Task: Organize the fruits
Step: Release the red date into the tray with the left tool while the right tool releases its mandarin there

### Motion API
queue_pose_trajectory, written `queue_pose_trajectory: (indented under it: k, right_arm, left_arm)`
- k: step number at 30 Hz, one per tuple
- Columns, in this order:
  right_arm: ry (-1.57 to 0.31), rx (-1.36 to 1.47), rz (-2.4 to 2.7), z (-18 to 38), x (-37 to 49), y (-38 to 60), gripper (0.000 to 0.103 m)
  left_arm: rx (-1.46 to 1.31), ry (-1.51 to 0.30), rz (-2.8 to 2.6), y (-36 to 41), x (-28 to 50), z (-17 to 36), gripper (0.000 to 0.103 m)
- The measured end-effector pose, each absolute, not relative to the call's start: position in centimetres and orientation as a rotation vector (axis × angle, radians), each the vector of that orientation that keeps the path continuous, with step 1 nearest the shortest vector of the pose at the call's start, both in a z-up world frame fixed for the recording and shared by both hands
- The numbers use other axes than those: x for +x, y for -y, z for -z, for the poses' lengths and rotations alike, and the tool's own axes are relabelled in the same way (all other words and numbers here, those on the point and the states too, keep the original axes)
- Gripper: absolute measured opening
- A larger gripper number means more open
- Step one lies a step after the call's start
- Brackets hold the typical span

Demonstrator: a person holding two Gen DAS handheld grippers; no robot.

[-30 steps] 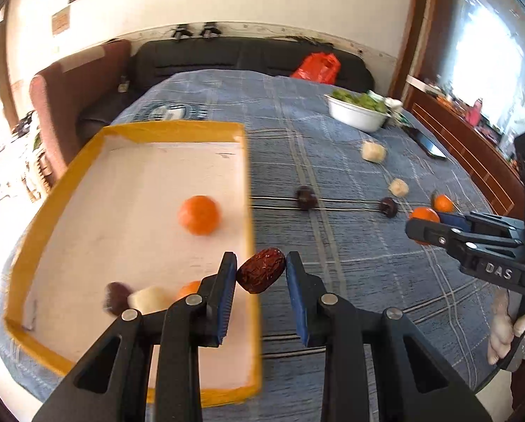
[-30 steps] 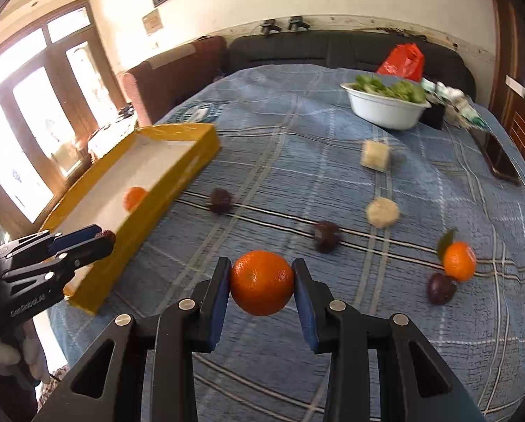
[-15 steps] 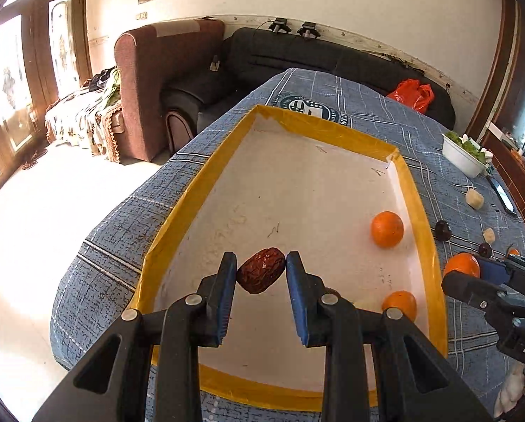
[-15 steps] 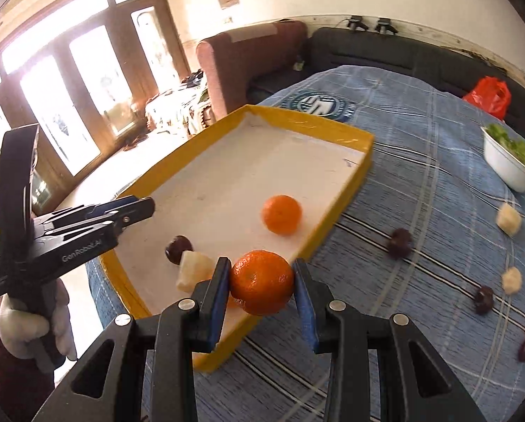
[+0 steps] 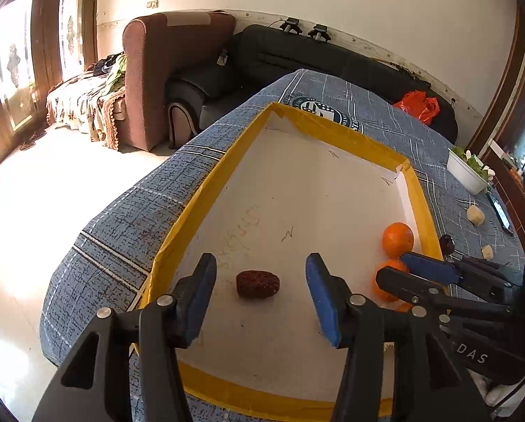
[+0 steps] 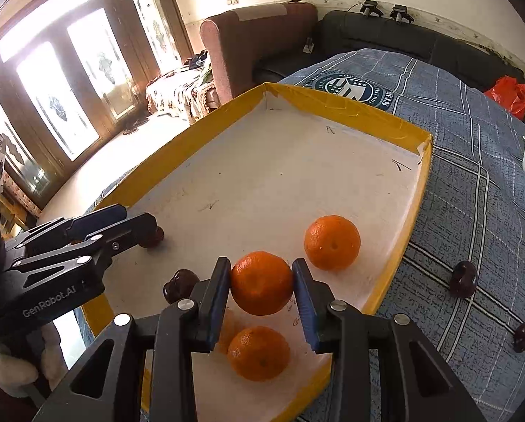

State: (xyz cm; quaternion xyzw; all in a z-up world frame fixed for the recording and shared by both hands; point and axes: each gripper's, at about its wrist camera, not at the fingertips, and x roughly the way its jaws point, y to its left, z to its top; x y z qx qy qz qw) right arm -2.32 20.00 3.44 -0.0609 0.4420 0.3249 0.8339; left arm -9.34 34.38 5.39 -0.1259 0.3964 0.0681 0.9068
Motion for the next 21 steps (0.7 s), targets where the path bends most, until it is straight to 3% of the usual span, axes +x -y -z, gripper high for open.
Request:
queue_pose_trajectory:
  k: [4, 6, 11, 21]
  right_arm:
    - [-0.92, -0.123, -0.685, -3.8, -2.3, -19.9, 0.051]
    - [-0.912, -0.11, -0.68, -4.1, -2.4, -19.5, 0.051]
    - [-0.892, -0.068, -0.663, -5.1, -2.8, -17.7, 0.052]
    - [-0.864, 0.019, -0.601, -6.2, -4.7, -12.0, 0.06]
  left_arm:
    - [-0.298, -0.824, -0.145, -34.7, -9.6, -5.6, 0.064]
    - [-0.309, -0.824, -0.142, -34.4, -10.1, -5.7, 0.065]
    - [-0.291, -0.82, -0.143, -32.5, -11.0, -6.3, 0.079]
    - [-0.117, -0.771, -0.156, -25.9, -12.6, -9.0, 0.08]
